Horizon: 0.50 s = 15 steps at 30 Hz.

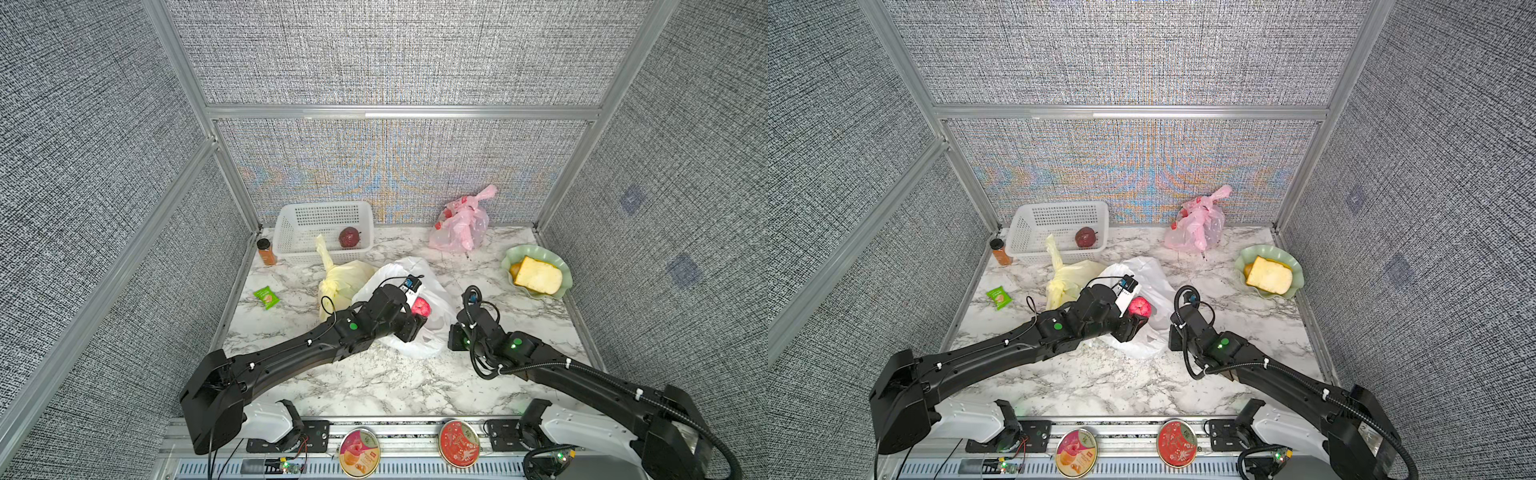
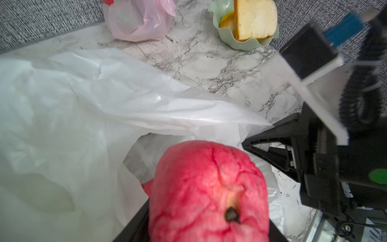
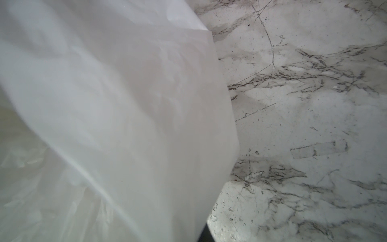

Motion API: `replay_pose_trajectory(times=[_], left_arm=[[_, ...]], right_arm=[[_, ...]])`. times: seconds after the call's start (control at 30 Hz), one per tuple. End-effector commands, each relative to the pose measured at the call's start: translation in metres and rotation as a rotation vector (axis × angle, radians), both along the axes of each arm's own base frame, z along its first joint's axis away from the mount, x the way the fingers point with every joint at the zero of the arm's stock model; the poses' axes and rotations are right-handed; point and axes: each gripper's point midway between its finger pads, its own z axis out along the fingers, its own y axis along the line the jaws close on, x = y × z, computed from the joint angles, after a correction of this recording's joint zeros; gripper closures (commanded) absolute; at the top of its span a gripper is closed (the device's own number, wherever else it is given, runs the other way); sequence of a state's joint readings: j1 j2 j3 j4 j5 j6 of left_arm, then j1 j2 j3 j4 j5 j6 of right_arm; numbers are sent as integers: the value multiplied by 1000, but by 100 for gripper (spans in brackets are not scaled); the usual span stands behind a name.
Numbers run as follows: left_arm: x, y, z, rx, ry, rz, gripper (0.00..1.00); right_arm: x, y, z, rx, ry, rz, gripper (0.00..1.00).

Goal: Untie the knot of a plastic bag & take out the apple
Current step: Pick up the apple from the plastic bag, then place the apple in the basket.

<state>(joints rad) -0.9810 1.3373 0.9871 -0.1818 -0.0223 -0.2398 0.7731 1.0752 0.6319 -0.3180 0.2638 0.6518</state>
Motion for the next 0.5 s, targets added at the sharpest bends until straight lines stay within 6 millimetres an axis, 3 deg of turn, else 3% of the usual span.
replay_pose_trajectory(times=[0.0, 0.2, 0.47], left_arm=[[5, 4, 25, 1, -96, -6, 39], [27, 22, 88, -11, -278, 73, 35], [77, 49, 107, 92, -348, 161, 34]], right_arm=[[3, -2, 6, -9, -15, -11, 100], [6, 0, 16, -3, -31, 1, 100], [10, 12, 27, 21, -43, 41, 100]])
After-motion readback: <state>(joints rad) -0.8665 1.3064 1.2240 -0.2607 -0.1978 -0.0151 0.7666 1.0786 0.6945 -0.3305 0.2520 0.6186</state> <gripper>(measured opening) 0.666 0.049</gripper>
